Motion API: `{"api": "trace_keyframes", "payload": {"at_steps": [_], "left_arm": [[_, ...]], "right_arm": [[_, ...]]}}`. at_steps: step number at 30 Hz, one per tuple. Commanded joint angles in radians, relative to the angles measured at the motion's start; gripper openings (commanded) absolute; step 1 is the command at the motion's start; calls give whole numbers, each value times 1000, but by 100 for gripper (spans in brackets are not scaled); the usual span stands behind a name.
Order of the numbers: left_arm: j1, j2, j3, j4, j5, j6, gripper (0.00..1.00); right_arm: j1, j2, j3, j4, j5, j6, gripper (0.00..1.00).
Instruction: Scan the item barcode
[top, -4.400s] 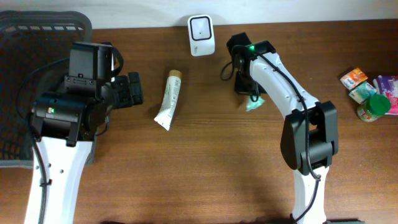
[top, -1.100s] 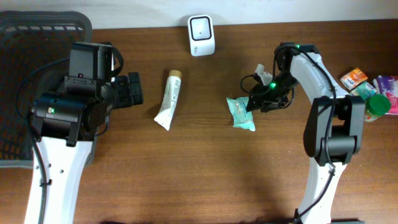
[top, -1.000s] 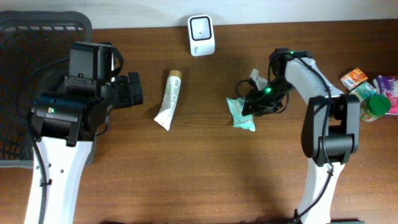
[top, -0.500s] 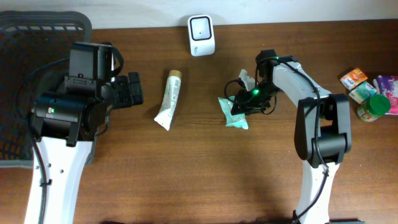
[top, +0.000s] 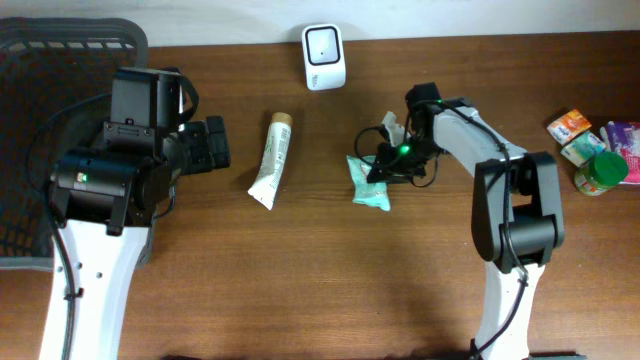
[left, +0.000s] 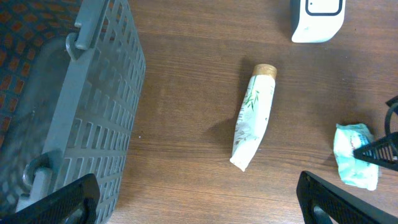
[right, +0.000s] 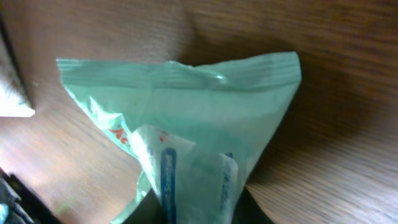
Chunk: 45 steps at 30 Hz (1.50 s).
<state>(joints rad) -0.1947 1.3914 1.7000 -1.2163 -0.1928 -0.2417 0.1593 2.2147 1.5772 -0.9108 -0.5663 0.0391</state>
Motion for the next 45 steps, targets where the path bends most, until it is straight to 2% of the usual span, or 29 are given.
{"api": "trace_keyframes", "payload": {"at_steps": [1, 3, 9, 15, 18, 21, 25, 31, 38, 45], "left_arm": [[3, 0, 0, -2, -14, 15, 99], [3, 0, 0, -2, -14, 15, 99], [3, 0, 0, -2, -14, 15, 99], [3, 0, 0, -2, -14, 15, 99], [3, 0, 0, -2, -14, 16, 99], [3, 0, 0, -2, -14, 15, 99], [3, 0, 0, -2, -14, 15, 99], [3, 0, 0, -2, -14, 15, 99], [3, 0, 0, -2, -14, 15, 99], [3, 0, 0, -2, -14, 15, 99]], "right_arm": [[42, 19, 20, 34, 42, 96, 8], [44, 18, 81, 36, 42, 122, 4], [44, 18, 276, 101, 42, 196, 4], [48, 18, 309, 445, 50, 338, 4], [58, 19, 309, 596, 128, 365, 4], [78, 19, 308, 698, 238, 442, 4], [118, 20, 308, 827, 348, 449, 4], [169, 69, 308, 1021, 442, 546, 4], [174, 138, 308, 1135, 527, 545, 4], [164, 138, 309, 1140, 544, 542, 4]]}}
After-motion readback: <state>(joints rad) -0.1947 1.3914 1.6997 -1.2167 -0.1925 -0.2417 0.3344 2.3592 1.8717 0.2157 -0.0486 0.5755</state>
